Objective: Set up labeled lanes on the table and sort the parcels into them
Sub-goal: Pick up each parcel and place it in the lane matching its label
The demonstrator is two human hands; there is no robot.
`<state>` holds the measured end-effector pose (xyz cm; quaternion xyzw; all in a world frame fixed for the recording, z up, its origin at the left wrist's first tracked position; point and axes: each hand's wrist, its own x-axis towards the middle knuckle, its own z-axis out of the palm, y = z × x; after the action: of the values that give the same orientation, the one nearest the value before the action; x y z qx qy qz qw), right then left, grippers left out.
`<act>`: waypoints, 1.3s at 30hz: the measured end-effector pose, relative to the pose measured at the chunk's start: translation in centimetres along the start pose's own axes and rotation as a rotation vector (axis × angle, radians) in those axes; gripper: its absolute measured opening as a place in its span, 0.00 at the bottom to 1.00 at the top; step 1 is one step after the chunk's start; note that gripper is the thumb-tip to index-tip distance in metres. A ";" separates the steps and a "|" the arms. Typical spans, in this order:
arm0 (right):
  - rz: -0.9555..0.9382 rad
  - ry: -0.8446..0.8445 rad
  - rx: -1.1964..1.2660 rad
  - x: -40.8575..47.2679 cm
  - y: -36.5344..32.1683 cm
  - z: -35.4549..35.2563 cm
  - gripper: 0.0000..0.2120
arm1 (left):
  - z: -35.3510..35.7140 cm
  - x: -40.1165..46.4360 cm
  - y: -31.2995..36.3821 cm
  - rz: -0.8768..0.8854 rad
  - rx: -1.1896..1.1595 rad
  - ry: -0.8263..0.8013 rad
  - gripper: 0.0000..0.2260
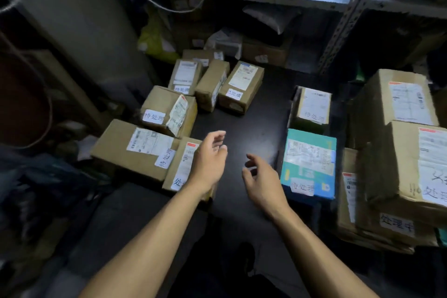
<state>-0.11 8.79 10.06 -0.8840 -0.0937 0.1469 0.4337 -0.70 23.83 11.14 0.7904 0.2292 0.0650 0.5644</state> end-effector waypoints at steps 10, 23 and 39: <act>0.162 -0.264 0.077 -0.8 -3.6 8.0 0.23 | -10.5 -0.7 -5.9 -0.280 0.172 0.018 0.20; 0.218 0.063 0.366 -2.0 -5.6 6.7 0.19 | -9.2 1.2 -1.8 -0.109 0.087 -0.182 0.19; 0.360 0.484 0.371 -0.9 -2.5 -5.8 0.24 | 1.8 2.9 7.5 -0.025 -0.140 -0.443 0.16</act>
<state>0.96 5.77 15.53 -0.8019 0.1971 0.0219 0.5636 4.70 21.59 16.99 0.7415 0.1047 -0.1014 0.6550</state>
